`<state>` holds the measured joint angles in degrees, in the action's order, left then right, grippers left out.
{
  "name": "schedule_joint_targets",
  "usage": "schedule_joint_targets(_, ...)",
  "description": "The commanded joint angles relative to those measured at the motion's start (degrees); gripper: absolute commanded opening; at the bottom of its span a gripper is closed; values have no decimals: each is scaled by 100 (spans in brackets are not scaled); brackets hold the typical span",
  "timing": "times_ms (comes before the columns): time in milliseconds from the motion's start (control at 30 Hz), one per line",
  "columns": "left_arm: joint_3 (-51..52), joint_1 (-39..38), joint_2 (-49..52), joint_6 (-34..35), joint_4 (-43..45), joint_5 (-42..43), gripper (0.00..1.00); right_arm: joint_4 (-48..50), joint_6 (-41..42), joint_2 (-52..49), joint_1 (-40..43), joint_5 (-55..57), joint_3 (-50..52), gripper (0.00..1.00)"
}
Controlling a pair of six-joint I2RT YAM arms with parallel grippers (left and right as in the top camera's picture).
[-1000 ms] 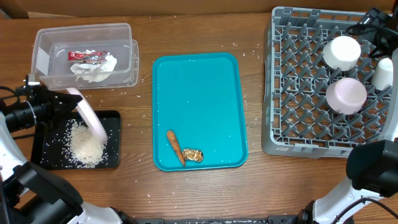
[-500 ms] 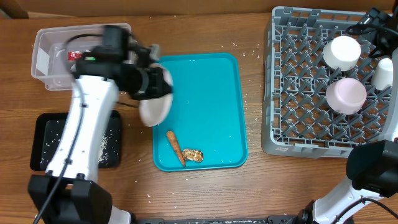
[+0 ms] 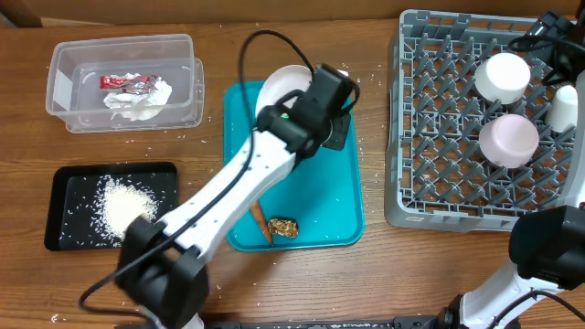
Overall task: Sort waste into correct bins and load items into the dishwasher
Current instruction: 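Carry the empty plate back onto the teal tray and open the left gripper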
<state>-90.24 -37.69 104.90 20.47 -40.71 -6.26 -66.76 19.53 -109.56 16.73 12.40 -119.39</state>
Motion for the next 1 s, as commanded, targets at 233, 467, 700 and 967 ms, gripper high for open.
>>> schedule_joint_targets(233,-24,15,791,140,-72,-317,13,24,44,9,-22,42,-59,100)
schedule_joint_targets(467,-356,52,730,146,-525,-315,64,24,46,9,-22,42,-59,100)
schedule_joint_targets(700,-1891,669,249,254,-1766,-339,82,24,44,9,-22,42,-59,100)
schedule_joint_targets(967,-2103,2763,-170,1008,-2430,-98,100,24,44,9,-22,42,-59,100)
